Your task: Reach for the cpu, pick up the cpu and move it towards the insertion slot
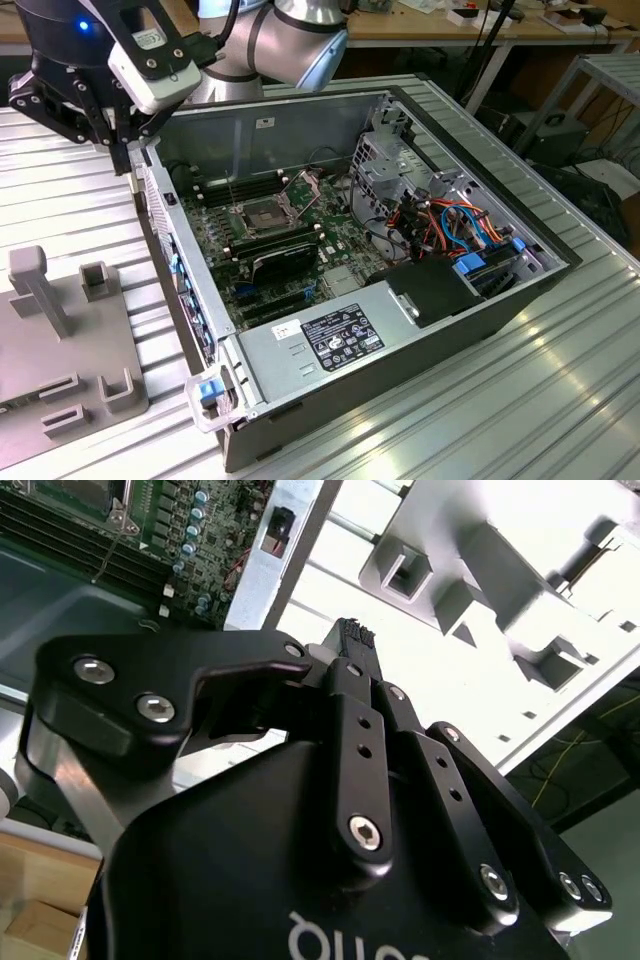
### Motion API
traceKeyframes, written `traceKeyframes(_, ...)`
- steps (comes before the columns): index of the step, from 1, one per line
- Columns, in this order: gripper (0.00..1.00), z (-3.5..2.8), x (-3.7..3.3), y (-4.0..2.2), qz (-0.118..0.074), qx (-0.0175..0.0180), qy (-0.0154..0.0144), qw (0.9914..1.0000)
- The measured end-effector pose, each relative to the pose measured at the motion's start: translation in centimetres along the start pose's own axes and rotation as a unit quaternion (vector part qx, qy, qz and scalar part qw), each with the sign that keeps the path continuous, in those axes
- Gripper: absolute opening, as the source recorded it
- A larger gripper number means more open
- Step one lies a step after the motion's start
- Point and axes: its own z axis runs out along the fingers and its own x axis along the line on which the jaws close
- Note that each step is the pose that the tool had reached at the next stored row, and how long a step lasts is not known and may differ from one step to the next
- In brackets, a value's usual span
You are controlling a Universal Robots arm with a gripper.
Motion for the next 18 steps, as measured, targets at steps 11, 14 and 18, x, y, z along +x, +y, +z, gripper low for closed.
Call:
traceKeyframes(11,0.11,0.02,1.31,-0.10,0.000,-0.0014,0.0001,1.00000)
traceKeyframes(14,0.11,0.03,1.68,-0.13,0.000,-0.0018,0.0001,1.00000)
traceKeyframes(18,0.11,0.05,2.17,-0.17,0.000,-0.0023,0.0001,1.00000)
